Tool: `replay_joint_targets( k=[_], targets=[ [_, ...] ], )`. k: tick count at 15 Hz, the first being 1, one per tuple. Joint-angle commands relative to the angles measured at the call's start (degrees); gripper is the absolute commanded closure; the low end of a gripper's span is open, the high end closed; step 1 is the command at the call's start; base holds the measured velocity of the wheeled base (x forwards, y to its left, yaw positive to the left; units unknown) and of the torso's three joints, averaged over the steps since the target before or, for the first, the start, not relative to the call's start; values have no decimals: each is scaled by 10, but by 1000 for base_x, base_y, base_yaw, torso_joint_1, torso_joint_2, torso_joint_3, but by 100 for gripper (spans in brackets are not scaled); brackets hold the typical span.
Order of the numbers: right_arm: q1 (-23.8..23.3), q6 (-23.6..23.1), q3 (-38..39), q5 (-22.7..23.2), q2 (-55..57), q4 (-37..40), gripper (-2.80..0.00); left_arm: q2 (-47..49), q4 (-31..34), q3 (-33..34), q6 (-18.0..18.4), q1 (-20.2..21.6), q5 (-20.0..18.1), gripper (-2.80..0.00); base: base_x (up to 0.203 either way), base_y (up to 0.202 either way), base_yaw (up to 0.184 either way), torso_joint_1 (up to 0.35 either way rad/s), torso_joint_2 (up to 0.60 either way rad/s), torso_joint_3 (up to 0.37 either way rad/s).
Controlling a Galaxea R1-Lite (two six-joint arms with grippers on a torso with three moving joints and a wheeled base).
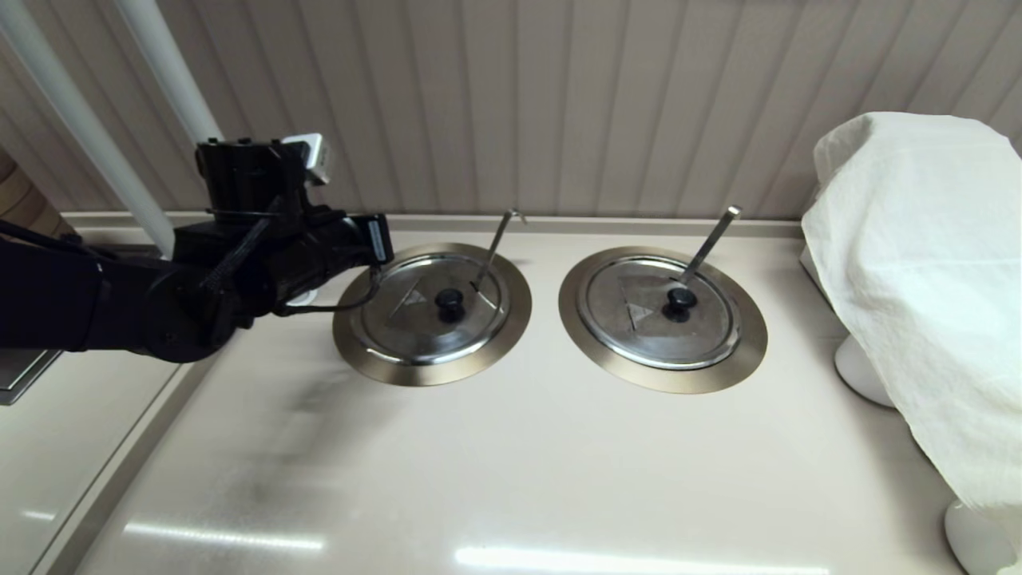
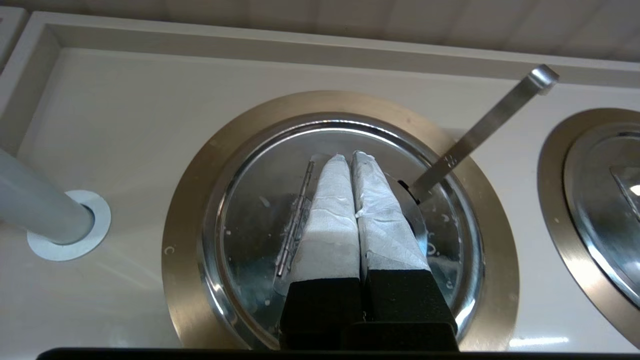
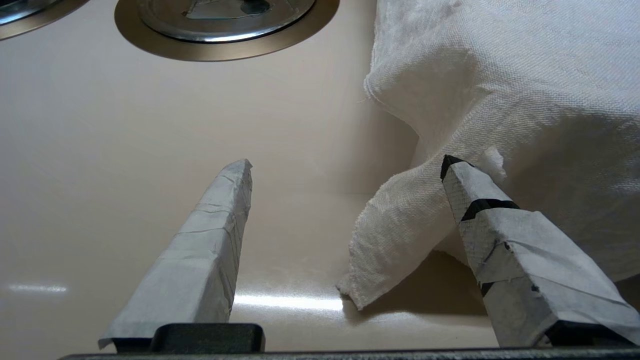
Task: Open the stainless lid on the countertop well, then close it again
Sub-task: Open the lid
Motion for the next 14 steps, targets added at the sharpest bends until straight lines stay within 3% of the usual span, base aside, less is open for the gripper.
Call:
replay_joint_targets(
  k=[1,5,8,14],
  targets=[
    [0,0,0,0,0,0,-280,44,-15,9,0,-9,3,0,0,0,0,0,0,0],
    [0,0,0,0,0,0,-280,57,-20,47,-1,-36,2,0,0,0,0,0,0,0],
    [0,0,0,0,0,0,-280,83,-110,53,0,-38,4,0,0,0,0,0,0,0],
    [0,0,0,0,0,0,-280,93,-116,49,-1,-39,11,0,0,0,0,0,0,0]
  ],
)
